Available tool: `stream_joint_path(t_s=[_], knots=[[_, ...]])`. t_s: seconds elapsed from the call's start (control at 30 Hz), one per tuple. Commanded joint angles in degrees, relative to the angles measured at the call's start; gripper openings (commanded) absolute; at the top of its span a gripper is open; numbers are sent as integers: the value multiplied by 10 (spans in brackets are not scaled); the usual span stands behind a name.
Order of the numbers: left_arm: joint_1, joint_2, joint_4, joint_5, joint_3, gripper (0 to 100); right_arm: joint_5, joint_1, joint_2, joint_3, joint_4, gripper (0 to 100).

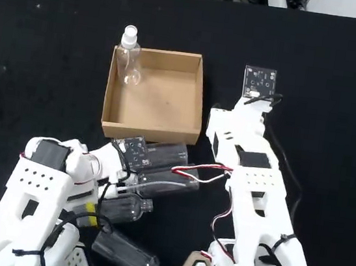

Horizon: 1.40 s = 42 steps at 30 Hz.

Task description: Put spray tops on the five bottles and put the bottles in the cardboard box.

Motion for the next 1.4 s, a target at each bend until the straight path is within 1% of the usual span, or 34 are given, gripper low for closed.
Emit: stream_joint_path(t_s=[0.0, 0.07, 0.13, 0.3, 0.43, 0.5, 0.57, 0.73, 0.97, 1.27, 1.37], knots=[[0, 3, -6, -8, 17, 364, 0, 11, 0, -8, -19, 159], [-7, -3, -28, -11, 33, 364, 0, 10, 0, -8, -19, 159], [-19, -4, -33, -13, 34, 364, 0, 9, 0, -7, -19, 159], [-50, -4, -33, -63, 39, 364, 0, 11, 0, -7, -19, 159], [-47, -2, -35, -62, 41, 364, 0, 11, 0, -8, -19, 159], [-29, -1, -35, -60, 41, 364, 0, 11, 0, -8, -19, 159], [-5, -1, -41, -33, 50, 364, 0, 11, 0, -8, -19, 159], [61, -3, -101, 40, 85, 364, 0, 11, 0, -8, -19, 159], [153, -3, -111, 119, 89, 364, 0, 11, 0, -7, -19, 159], [156, -3, -113, 124, 108, 363, 0, 11, 0, -7, -19, 159], [156, -4, -135, 128, 123, 363, 0, 11, 0, -7, -19, 159]])
